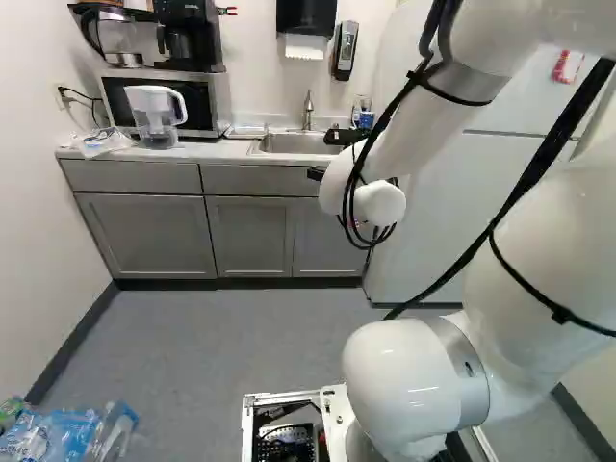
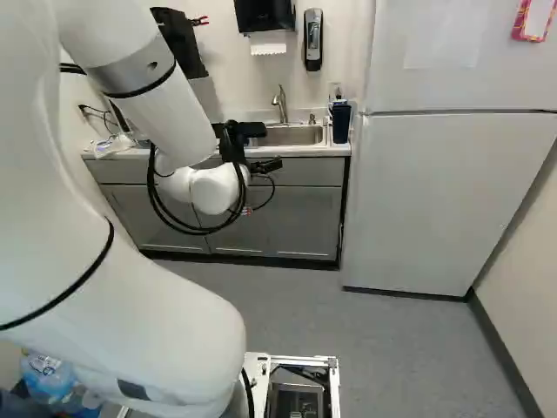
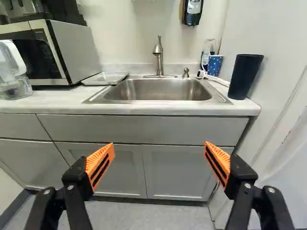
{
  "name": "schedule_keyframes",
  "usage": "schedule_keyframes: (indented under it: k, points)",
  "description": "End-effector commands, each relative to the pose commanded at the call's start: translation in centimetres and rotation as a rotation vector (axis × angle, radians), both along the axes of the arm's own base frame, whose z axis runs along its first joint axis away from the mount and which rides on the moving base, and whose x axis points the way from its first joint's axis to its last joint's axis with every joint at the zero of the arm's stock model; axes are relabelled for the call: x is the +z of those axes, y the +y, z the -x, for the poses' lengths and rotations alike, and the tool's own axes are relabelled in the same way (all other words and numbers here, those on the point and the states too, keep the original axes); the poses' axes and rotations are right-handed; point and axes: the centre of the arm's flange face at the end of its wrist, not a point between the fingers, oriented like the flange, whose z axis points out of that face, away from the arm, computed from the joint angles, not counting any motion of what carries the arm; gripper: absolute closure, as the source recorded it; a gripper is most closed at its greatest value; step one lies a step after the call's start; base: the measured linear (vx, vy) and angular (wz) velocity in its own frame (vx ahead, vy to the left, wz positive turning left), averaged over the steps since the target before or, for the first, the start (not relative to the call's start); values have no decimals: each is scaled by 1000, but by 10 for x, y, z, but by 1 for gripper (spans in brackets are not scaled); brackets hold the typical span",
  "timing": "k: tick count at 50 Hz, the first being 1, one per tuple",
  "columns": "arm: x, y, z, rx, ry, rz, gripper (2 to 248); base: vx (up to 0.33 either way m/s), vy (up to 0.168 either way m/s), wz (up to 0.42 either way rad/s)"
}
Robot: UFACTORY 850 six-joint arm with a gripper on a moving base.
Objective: Rinse the cup and place it in the tray
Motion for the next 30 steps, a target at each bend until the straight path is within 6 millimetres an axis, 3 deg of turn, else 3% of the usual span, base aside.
schedule_keyframes:
  k: [30]
  points:
    - [26,0,-22,0,-13,0,3,0,0,0]
